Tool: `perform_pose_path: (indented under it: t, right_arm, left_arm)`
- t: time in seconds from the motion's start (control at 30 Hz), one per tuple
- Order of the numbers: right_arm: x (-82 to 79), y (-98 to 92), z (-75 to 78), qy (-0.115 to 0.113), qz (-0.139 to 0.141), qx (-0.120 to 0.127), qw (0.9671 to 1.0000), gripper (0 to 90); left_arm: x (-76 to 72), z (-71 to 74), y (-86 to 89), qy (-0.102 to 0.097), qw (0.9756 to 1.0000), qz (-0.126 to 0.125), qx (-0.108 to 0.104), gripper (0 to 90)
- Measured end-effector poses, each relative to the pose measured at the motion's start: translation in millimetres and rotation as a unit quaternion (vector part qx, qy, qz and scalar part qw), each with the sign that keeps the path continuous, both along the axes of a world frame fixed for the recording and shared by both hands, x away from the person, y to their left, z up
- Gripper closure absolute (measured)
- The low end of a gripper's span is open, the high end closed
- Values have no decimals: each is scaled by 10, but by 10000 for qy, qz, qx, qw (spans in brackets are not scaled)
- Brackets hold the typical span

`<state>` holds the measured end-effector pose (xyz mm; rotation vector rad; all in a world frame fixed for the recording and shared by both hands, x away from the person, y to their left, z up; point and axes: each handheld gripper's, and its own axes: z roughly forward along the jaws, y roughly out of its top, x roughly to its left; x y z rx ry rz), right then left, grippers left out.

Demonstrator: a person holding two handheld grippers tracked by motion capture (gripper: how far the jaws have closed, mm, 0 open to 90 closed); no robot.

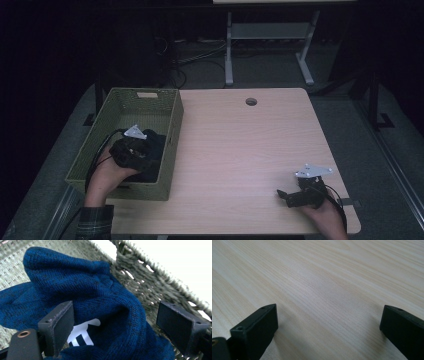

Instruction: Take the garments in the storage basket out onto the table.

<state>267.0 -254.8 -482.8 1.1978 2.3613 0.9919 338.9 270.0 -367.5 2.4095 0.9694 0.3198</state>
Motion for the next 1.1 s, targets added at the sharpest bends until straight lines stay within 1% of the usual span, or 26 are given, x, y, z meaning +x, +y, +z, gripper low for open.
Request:
perform_pose_path:
  t: [0.07, 0.3, 0.4, 0.43, 0.47, 0.57, 0.6, 0.63, 0.7, 0.87, 0.93, 1.0, 1.07, 1.1]
  right_arm:
    - [0, 0, 0, 2, -2, 0, 10000, 13]
    - [0, 0, 0, 0, -1, 1, 10000, 13]
    - [0, 1, 0, 1, -2, 1, 10000, 13]
    - [0, 0, 0, 2, -1, 1, 10000, 13]
    - [0, 0, 0, 2, -1, 1, 10000, 13]
    - [0, 0, 0, -1, 0, -2, 10000, 13]
    - [0, 0, 0, 2, 0, -1, 10000, 13]
    - [0, -1, 0, -1, 1, -3, 10000, 13]
    - [0, 1, 0, 1, -3, 4, 10000, 13]
    - [0, 1, 0, 3, -3, 5, 10000, 13]
    - [-1, 1, 0, 5, 2, 13, 10000, 13]
    - [-1, 0, 0, 4, 3, 12, 10000, 13]
    - [-2, 2, 1, 9, -5, 12, 10000, 13]
    - [-1, 0, 0, 4, 1, 1, 10000, 13]
  left_arm:
    - [11, -6, 1, 50, 10000, -9, 8, 200]
    - [27, -36, -41, 206, 9995, -93, 215, 344]
    - [32, -40, -43, 254, 9993, -171, 209, 437]
    - [30, -39, -44, 309, 9992, -200, 183, 552]
    - [32, -43, -45, 334, 9990, -229, 185, 552]
    - [36, -51, -48, 439, 9984, -279, 206, 709]
    - [41, -55, -44, 478, 9983, -270, 179, 756]
    - [46, -50, -37, 550, 9980, -270, 181, 777]
    - [56, -40, -25, 606, 9977, -269, 140, 790]
    - [69, 33, 29, 611, 9978, -232, 82, 794]
    - [78, 82, 49, 631, 9978, -215, 57, 798]
    - [84, 164, 69, 631, 9978, -195, 100, 798]
    - [86, 237, 80, 597, 9979, -167, 160, 800]
    - [89, 269, 88, 565, 9982, -145, 143, 799]
